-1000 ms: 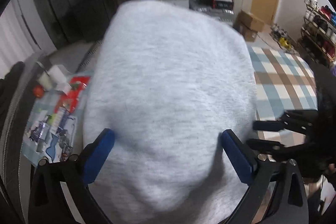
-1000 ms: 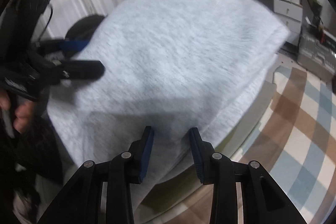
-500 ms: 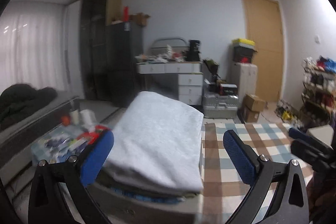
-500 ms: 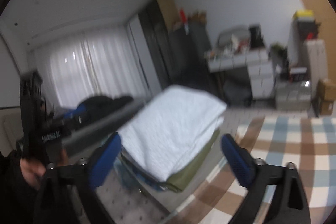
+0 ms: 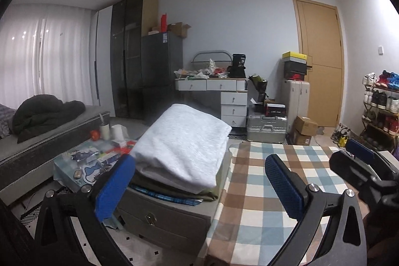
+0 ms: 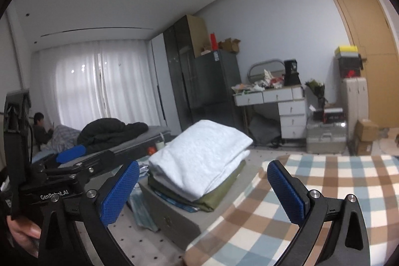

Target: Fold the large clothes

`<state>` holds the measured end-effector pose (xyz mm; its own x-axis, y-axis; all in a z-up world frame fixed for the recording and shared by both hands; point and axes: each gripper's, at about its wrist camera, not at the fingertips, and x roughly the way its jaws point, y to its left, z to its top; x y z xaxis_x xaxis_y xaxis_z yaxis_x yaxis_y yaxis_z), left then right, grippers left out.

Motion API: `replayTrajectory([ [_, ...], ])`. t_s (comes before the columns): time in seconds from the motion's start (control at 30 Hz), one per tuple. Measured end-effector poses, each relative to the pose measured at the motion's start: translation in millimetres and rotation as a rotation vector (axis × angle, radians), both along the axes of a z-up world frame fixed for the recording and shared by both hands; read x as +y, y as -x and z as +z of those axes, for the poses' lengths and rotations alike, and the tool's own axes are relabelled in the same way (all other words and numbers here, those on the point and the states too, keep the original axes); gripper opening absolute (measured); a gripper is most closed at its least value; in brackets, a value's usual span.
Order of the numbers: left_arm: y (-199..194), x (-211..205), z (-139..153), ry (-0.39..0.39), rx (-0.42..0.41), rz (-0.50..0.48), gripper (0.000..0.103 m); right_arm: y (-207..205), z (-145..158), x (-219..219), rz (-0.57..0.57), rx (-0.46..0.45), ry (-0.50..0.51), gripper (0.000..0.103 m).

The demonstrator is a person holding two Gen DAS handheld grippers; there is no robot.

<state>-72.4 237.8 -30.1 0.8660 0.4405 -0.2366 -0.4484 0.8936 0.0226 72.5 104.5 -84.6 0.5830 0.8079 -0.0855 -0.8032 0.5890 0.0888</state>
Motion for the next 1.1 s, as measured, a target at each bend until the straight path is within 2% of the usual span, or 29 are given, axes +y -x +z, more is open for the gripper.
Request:
replayTrajectory([
  [0.1,-1,0,-2,-0.009,-0.003,0.018,0.102,6,-1,-1,-0.017,-0.031,-0.017,0.103],
  [0.47,9,-2,-18,0.058,0.013,0.023,0.102,0,-13,-5,-0.042,-0.011,-0.026,0.103],
  [0.73,13,-4,-18,0.043,0.016,0.010,0.102,4,-14,-4,-0.022,-0.004,-0.028,0.103],
  [1.1,15,-5,-18,0.041,0.020,-0.002,0.102,18,-10,-4,-0.036,-0.070,-0.008,0.103],
])
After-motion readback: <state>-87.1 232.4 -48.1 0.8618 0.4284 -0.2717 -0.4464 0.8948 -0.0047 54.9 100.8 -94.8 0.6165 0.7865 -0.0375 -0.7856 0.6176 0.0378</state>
